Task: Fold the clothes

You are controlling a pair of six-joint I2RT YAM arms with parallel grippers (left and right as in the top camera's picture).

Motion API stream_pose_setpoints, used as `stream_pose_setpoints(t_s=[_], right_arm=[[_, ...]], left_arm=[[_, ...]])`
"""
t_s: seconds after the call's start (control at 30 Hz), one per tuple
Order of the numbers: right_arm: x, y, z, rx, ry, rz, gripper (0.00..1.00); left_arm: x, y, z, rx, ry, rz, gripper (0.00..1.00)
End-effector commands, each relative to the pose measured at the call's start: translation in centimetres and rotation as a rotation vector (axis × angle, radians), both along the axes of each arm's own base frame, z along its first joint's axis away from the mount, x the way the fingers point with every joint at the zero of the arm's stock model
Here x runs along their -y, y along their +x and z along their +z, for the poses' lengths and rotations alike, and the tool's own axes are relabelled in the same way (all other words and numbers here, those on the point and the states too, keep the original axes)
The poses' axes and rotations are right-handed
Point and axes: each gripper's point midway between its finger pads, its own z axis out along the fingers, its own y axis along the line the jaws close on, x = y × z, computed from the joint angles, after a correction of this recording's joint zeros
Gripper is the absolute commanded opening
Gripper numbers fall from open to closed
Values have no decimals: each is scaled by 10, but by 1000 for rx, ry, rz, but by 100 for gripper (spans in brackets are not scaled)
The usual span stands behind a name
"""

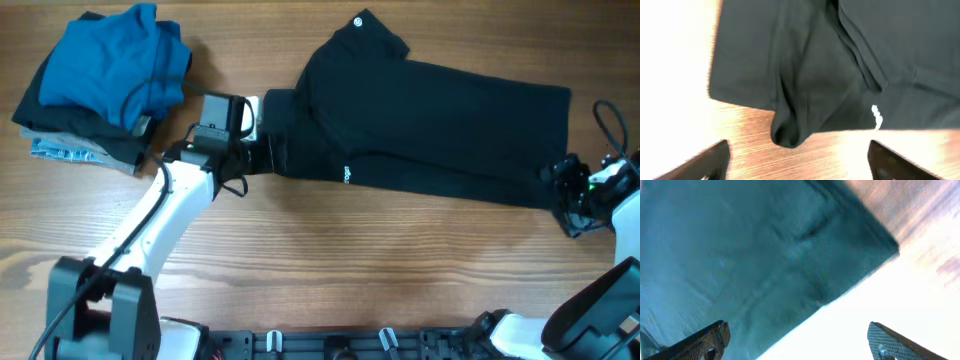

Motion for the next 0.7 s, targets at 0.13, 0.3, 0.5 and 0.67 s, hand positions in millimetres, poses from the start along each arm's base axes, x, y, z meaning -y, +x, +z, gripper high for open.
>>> stream_pose_setpoints(t_s=[0.13, 0.3, 0.5, 0.67], right_arm=[[1, -14, -2, -69, -32, 12, 92], [0, -29, -38, -161, -24, 22, 93], [14, -20, -75, -176, -40, -25, 57], [16, -15, -74, -157, -48, -31, 5]], left_arm=[[26, 5, -61, -27, 42, -185, 71], [-3, 12, -83, -49, 175, -107, 5], [-23, 9, -73, -77, 172, -54, 4], [-23, 6, -67, -79, 166, -57, 4]])
